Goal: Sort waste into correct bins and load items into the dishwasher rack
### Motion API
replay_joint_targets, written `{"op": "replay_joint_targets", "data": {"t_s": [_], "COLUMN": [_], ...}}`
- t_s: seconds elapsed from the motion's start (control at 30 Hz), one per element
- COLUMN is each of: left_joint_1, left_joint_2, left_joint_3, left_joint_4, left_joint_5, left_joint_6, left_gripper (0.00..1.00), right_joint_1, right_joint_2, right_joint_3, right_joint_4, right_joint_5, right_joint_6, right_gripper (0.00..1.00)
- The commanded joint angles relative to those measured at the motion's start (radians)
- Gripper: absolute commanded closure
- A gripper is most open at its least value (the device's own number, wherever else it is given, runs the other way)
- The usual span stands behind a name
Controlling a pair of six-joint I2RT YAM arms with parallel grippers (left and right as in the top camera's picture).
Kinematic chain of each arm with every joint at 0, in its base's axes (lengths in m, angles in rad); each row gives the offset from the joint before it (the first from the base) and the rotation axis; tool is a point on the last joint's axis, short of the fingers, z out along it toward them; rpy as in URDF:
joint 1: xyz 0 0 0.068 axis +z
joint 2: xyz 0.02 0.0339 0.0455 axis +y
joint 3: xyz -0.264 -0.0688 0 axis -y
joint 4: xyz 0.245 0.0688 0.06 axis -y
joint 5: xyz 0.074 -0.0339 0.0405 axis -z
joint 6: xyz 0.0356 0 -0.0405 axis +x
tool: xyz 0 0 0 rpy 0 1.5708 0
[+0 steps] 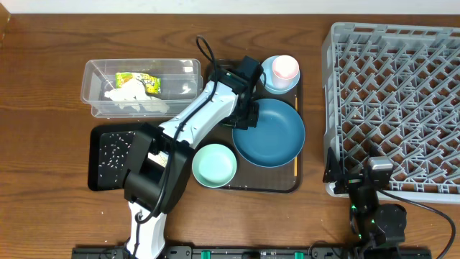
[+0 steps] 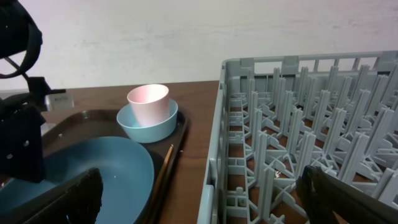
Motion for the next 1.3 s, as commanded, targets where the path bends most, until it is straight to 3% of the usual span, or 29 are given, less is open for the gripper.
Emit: {"op": "replay_joint_targets", "data": {"t_s": [0.0,0.57,0.9,0.97,1.03,1.07,1.13,1.27], "left_joint_1": [0.004,0.085,0.138,0.137,0.137,0.137,0.137,0.137], "left_joint_2": [0.004,0.037,-0.191,-0.251,-0.313,-0.341,-0.399,-0.499], "left_joint_3": [-0.01,0.0,0.029,0.029,0.029,0.028,0.029,0.028], "left_joint_4": [0.017,0.053,0.046,0.046,0.046,0.046,0.046,0.047], "left_joint_5": [-0.098,-0.238,-0.135,-0.135,-0.135,-0.135,-0.135,-0.136], "left_joint_6": [-0.013,-0.027,-0.035,-0.035,-0.035,-0.035,-0.035,-0.035], "left_gripper": [0.94,0.94,0.92,0.83,0.53,0.45,0.39,0.35], "right_joint_1": [0.007,0.007,0.007,0.007,0.007,0.007,0.007,0.007], "right_joint_2": [-0.003,-0.003,-0.003,-0.003,-0.003,-0.003,-0.003,-0.003], "right_joint_3": [-0.002,-0.002,-0.002,-0.002,-0.002,-0.002,-0.002,-0.002], "right_joint_4": [-0.005,-0.004,-0.005,-0.005,-0.005,-0.005,-0.005,-0.004], "right_joint_5": [0.002,0.002,0.002,0.002,0.002,0.002,0.002,0.002], "right_joint_6": [0.011,0.011,0.011,0.011,0.011,0.011,0.011,0.011], "right_gripper": [0.01,0.01,0.01,0.01,0.01,0.01,0.01,0.01]}}
